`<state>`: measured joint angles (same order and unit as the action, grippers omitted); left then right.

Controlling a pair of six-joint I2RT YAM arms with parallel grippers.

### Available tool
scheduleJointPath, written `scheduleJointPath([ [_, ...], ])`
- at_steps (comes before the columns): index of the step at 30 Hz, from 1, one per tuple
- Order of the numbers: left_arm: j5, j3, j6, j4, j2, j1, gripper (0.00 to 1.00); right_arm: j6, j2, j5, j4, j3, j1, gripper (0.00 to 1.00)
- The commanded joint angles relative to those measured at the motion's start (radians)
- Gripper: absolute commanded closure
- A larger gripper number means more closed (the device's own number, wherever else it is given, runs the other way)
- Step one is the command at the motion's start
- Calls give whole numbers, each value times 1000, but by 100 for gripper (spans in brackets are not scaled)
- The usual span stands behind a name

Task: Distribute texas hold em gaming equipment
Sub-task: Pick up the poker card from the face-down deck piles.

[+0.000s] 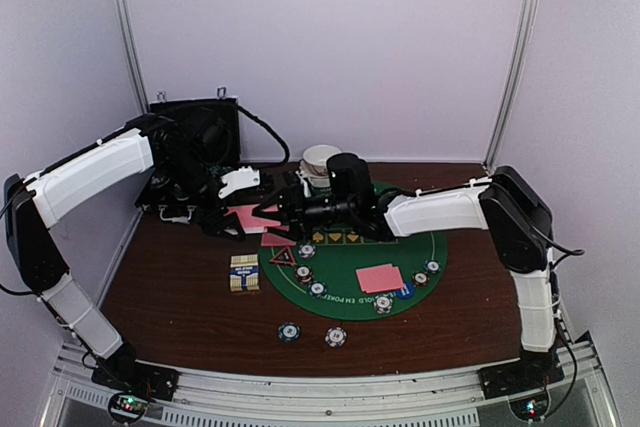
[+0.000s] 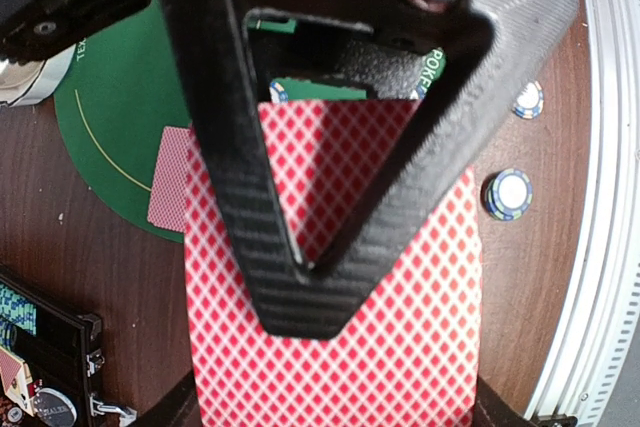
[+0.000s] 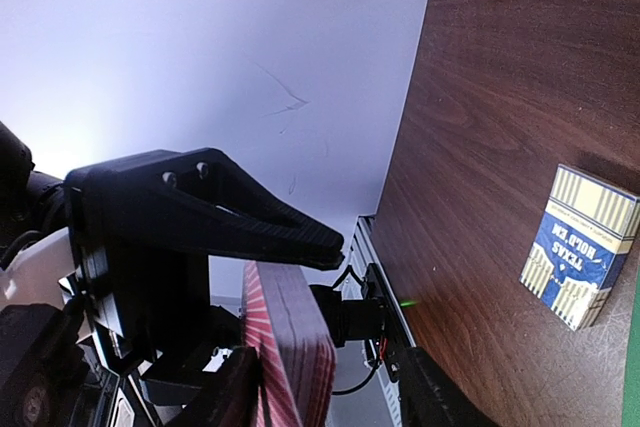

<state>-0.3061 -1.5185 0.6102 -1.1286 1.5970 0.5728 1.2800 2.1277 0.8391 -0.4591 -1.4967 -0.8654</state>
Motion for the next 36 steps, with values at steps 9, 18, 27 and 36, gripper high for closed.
scheduleJointPath([
  [9,-5,-12,-6,26,-20,-5,100,-13,-167,21,54,68,9,58],
  [18,-2,-12,-8,25,-20,-6,100,3,-185,38,63,95,9,71],
  [27,1,-13,-7,25,-22,-5,100,-21,-200,49,120,95,20,87],
  [36,4,-12,-9,26,-22,-5,100,-45,-230,64,174,124,60,100],
])
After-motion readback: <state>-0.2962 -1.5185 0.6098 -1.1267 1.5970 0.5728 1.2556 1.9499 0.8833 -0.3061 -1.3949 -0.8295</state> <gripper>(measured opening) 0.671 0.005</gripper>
